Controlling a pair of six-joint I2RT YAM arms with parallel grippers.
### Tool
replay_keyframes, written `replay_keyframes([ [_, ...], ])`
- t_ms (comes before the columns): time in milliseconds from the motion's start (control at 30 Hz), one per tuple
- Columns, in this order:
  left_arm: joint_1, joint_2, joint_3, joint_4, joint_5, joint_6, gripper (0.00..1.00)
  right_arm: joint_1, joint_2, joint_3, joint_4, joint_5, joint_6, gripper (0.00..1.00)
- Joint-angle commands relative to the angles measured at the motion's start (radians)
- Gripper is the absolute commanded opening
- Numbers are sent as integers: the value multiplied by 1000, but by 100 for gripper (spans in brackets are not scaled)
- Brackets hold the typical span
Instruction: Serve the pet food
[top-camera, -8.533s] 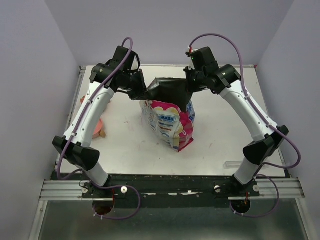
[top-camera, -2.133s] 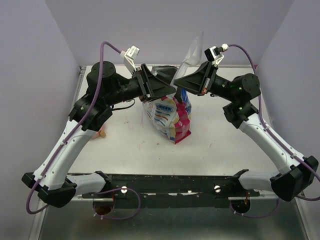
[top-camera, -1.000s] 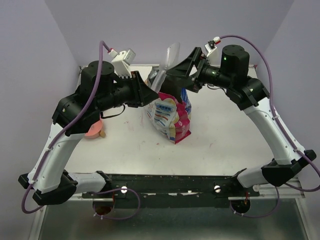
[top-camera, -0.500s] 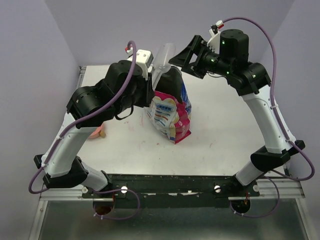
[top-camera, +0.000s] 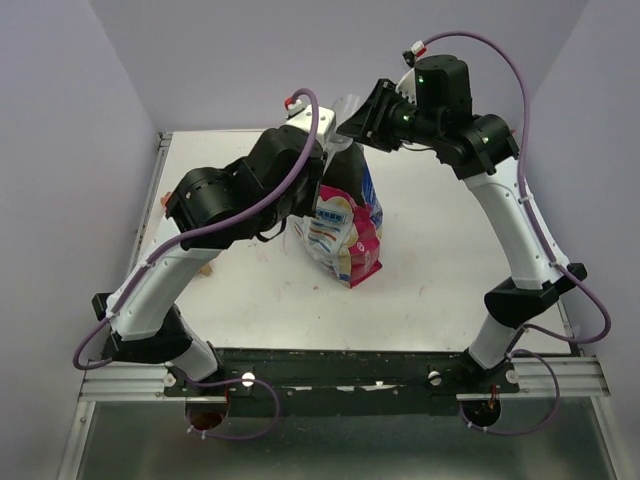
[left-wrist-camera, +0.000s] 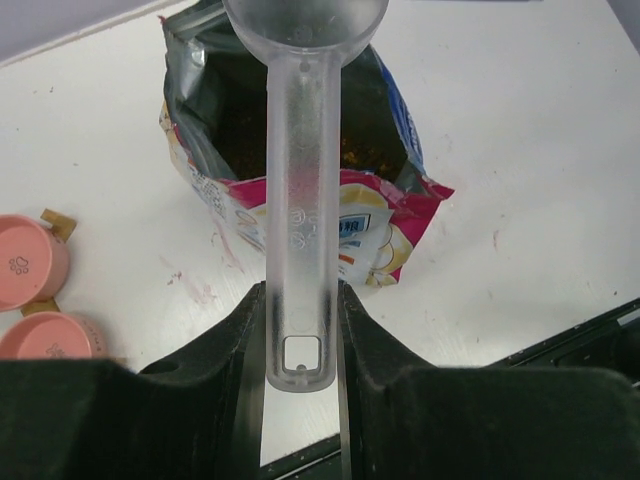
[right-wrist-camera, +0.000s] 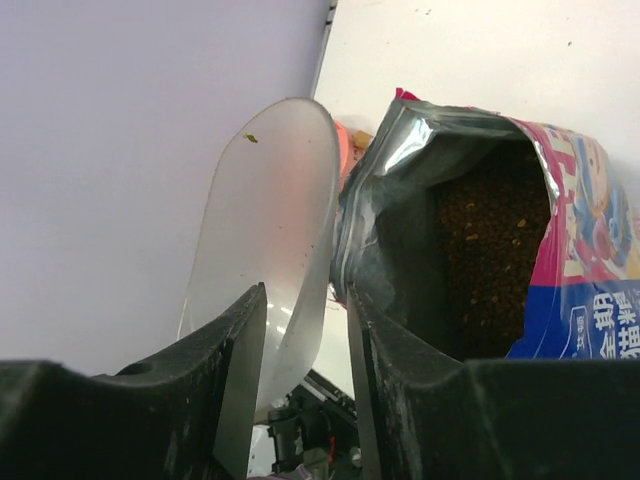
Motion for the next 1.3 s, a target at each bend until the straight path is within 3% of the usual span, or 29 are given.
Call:
replay_keyframes([
  [0,-34,67,111,-77,-93,-21,0,39,55,103,-132,132,-7,41],
  [133,-69,111,163,-102,-151,-25,0,45,72,135,-202,225,-3,30],
  [300,-74,119,170,-126,-121,-44,3,48,38,68,-155,232,-11,2],
  [367,-59,92,145,-96,-34,-61,24,47,3,-5,-79,168,-2,0],
  [400,-45,67,115,-62,23,-81,30,48,-20,-47,-42,137,9,0],
  [567,128,-101,-138,94,339,-221,49,47,-88,-144,92,59,70,0],
  [667,203,-183,-267,188,451,-270,58,45,-105,-170,133,33,107,0],
  [833,288,-281,-439,326,634,-363,80,47,-134,-260,233,-38,188,0],
  [933,326,-326,-520,384,694,-417,79,47,-141,-286,255,-47,223,0],
  [1100,415,-427,-711,579,806,-541,62,47,-169,-352,308,-56,285,0],
  [1267,432,-448,-827,769,877,-635,62,47,-193,-406,336,-44,339,0],
])
